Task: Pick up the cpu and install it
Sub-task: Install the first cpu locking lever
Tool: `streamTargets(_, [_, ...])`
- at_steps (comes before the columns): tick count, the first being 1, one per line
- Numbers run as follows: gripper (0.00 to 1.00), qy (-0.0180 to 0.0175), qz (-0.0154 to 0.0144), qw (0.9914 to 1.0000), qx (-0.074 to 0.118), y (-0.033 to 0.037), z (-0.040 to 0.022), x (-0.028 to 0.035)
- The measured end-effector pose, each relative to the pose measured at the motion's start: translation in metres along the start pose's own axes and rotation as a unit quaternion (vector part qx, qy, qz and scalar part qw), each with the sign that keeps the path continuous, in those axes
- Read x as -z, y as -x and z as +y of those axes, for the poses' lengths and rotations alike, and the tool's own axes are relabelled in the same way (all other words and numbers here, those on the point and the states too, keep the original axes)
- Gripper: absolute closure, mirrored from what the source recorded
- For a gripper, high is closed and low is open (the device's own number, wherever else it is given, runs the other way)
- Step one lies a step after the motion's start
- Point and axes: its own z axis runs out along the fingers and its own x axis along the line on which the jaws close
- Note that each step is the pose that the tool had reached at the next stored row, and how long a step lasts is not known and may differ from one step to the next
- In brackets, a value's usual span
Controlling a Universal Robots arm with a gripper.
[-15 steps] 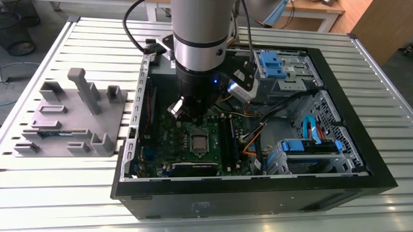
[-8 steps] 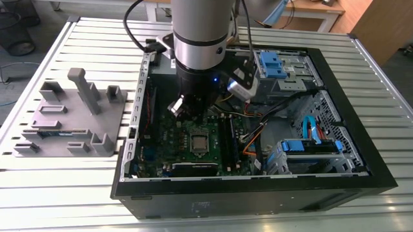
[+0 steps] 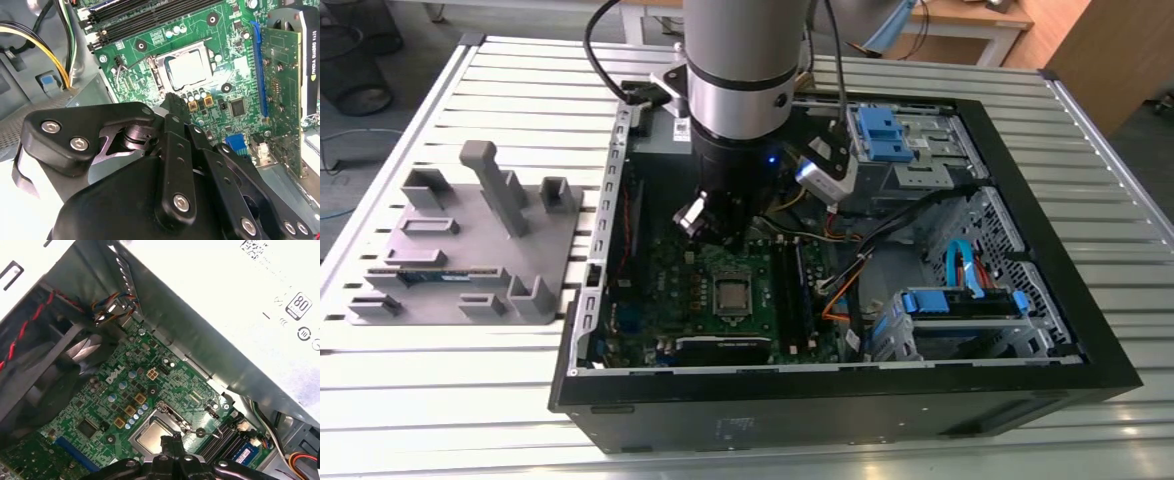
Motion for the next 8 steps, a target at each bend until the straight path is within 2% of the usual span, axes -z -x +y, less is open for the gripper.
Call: streamTargets(8, [0.89,0.0000,0.0000,1.00000,0.000,0.0003,0.0000,0.0040])
